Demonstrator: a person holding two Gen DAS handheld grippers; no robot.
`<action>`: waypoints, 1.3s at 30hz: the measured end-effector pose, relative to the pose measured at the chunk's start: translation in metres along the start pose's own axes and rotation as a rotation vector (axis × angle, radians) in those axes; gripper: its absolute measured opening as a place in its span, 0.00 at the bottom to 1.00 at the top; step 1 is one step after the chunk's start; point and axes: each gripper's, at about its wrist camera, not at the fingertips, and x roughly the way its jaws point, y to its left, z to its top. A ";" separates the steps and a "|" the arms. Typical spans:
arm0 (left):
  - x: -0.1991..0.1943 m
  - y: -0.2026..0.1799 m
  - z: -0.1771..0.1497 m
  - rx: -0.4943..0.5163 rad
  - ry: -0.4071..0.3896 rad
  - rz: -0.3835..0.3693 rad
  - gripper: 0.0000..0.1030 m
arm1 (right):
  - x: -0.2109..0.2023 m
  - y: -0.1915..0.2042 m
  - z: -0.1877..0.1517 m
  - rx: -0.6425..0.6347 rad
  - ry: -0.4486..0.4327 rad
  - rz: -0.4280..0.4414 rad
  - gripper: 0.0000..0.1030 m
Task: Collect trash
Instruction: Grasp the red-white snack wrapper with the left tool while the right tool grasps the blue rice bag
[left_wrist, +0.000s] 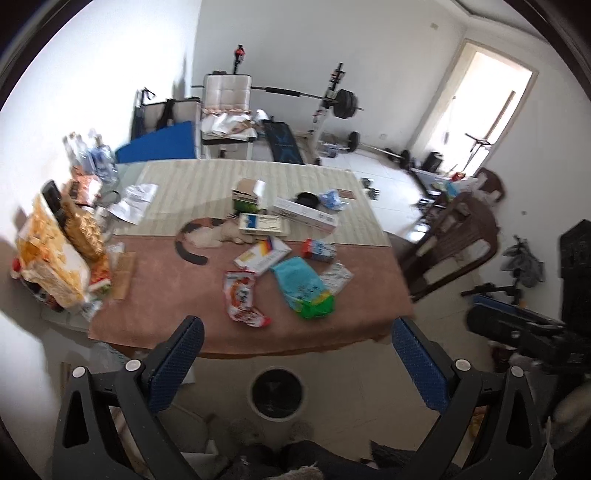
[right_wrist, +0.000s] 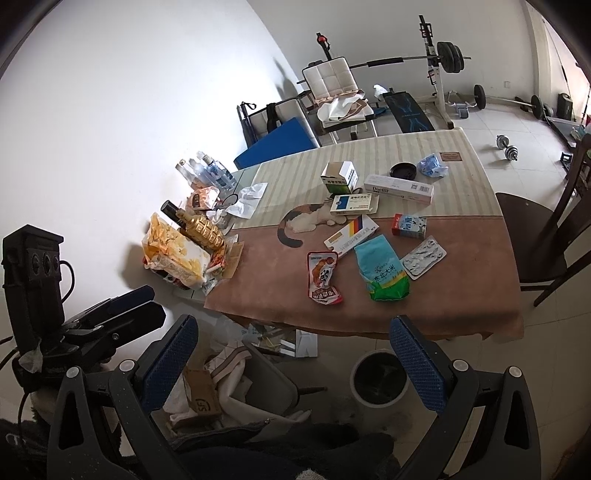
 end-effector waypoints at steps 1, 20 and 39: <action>0.010 0.004 0.003 0.005 -0.009 0.083 1.00 | 0.003 -0.003 0.002 0.022 -0.006 -0.019 1.00; 0.285 0.111 -0.029 -0.328 0.434 0.453 1.00 | 0.279 -0.143 0.061 0.040 0.314 -0.382 1.00; 0.388 0.098 -0.046 -0.561 0.573 0.375 1.00 | 0.491 -0.156 0.038 -0.298 0.652 -0.319 0.95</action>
